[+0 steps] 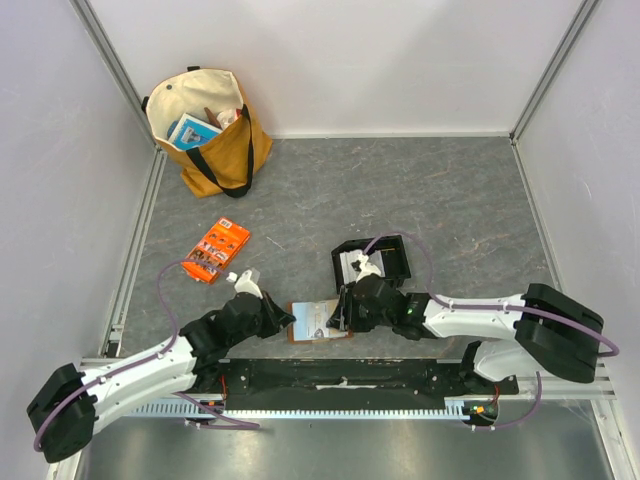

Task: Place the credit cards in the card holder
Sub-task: Insert the credit card into the card slot.

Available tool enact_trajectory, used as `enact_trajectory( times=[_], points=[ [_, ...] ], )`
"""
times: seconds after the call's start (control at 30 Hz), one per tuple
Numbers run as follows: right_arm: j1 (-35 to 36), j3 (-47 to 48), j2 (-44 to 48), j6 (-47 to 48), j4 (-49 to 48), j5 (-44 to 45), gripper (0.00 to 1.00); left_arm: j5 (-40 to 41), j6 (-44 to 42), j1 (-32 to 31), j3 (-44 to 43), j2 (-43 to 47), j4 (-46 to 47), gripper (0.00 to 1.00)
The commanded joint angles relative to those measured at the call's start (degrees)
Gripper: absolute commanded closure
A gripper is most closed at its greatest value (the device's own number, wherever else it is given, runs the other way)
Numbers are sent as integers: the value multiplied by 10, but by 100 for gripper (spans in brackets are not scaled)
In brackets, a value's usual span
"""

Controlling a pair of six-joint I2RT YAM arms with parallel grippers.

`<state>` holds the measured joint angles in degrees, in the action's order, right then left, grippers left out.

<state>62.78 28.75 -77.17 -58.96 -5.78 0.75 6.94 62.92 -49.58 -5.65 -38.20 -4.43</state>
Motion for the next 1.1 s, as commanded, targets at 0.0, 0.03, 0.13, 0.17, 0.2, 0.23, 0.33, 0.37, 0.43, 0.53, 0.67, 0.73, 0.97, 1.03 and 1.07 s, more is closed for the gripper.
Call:
enact_trajectory(
  times=[0.0, 0.03, 0.13, 0.17, 0.2, 0.23, 0.33, 0.37, 0.43, 0.53, 0.67, 0.73, 0.97, 1.03, 1.07],
  points=[
    [1, 35, -17, 37, 57, 22, 53, 6, -28, 3, 1, -5, 1, 88],
    [1, 39, -25, 38, 53, 16, 53, 5, -29, 3, 1, -7, 2, 88],
    [1, 54, -52, 45, 45, 15, 52, 2, -33, 2, 2, -7, 6, 88],
    [1, 58, -57, 47, 36, 12, 52, 2, -34, 2, 2, -7, 6, 88],
    [1, 63, -63, 48, 31, 11, 52, 2, -38, 2, 3, -7, 7, 88],
    [1, 68, -70, 49, 29, 12, 51, 1, -39, 2, 3, -10, 7, 87],
    [1, 85, -95, 53, 22, 4, 51, -2, -46, 2, 1, -20, 11, 87],
    [1, 90, -102, 53, 15, -2, 52, -5, -48, 2, 1, -23, 14, 87],
    [1, 97, -119, 56, 7, -6, 51, -10, -54, 3, 0, -30, 22, 87],
    [1, 111, -140, 68, -2, -28, 52, -16, -61, 2, -1, -42, 34, 87],
    [1, 116, -150, 85, -26, -51, 53, -18, -68, 2, -4, -53, 42, 85],
    [1, 120, -152, 90, -24, -58, 53, -18, -69, 1, -6, -55, 43, 84],
    [3, 121, -163, 104, -66, -98, 54, -21, -74, 3, -5, -56, 65, 80],
    [3, 121, -164, 106, -80, -100, 54, -25, -77, 3, -5, -56, 71, 77],
    [3, 120, -163, 107, -86, -101, 53, -27, -81, 3, -6, -57, 75, 75]
  ],
)
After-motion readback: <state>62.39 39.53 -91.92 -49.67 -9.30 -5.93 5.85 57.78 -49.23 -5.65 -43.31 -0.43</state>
